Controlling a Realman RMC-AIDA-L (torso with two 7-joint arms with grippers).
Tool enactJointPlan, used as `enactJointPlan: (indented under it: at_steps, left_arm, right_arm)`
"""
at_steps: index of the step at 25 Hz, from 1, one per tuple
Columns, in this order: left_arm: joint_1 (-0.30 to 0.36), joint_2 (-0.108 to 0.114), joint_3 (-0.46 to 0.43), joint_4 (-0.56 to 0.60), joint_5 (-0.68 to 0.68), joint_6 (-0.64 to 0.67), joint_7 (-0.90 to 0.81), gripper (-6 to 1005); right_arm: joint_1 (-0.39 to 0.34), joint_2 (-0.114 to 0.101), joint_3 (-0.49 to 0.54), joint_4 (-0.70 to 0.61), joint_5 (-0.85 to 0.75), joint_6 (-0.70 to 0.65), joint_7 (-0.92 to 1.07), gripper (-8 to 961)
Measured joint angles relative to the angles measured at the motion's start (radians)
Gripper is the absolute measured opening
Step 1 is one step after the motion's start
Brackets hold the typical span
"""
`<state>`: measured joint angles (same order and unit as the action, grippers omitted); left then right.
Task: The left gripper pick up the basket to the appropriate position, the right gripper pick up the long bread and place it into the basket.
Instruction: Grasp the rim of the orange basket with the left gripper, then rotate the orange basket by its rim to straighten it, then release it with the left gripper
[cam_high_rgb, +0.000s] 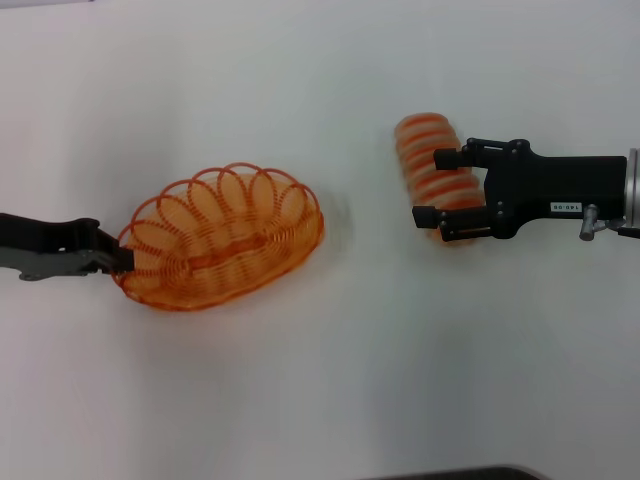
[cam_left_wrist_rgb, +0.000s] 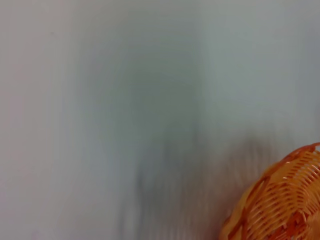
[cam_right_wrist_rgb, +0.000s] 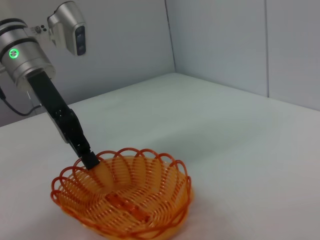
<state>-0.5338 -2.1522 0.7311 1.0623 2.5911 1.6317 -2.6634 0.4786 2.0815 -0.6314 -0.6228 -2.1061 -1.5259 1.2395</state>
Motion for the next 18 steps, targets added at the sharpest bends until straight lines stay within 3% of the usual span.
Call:
enactJointPlan:
  at_steps: [13, 18]
  left_arm:
    - [-0.029, -0.004, 0.003, 0.013, -0.002, -0.003, 0.000, 70]
    - [-0.055, -0.005, 0.080, 0.016, -0.003, 0.002, 0.000, 71]
  right_arm:
    - [0.000, 0.000, 0.001, -0.010, 0.000, 0.000, 0.000, 927]
    - [0.003, 0.000, 0.009, -0.010, 0.000, 0.005, 0.000, 927]
